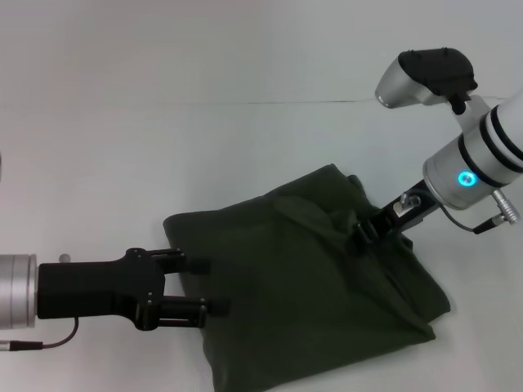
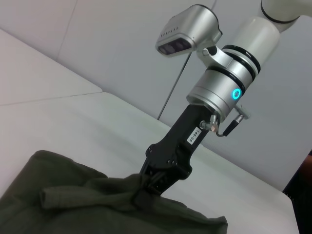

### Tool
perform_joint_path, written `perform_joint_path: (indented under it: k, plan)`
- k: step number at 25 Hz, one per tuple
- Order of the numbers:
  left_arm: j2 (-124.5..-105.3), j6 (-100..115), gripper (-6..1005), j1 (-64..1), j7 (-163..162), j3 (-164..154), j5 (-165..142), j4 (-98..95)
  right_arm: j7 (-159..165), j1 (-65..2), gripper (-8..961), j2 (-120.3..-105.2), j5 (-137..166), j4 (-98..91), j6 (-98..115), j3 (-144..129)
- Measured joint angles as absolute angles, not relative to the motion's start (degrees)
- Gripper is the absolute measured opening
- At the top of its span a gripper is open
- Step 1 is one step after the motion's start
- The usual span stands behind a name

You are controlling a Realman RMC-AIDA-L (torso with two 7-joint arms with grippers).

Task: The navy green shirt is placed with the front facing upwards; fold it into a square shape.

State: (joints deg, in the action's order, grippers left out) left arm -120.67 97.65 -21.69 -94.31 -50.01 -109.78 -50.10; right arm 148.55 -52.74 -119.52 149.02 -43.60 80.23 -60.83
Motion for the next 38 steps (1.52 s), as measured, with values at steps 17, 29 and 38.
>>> perform_joint_path:
  k: [17, 29, 38]
  plan:
    - [-120.41, 97.9, 838, -21.36, -94.31, -49.72, -109.38, -50.18, 144.81, -49.85, 52, -118.76, 138.72, -55.65, 85.2, -57.62]
    - [-120.19, 98.36, 839, -21.38, -94.51, -49.64, -109.73, -50.28, 145.65, -49.64, 50, -117.89, 138.56, -60.91, 86.69, -56.34]
    - [-120.01, 98.35, 839, -21.38, -94.53, -49.66, -109.78, -50.1, 145.87, -48.88, 69, -117.88, 143.58, -60.26, 84.19, -56.33]
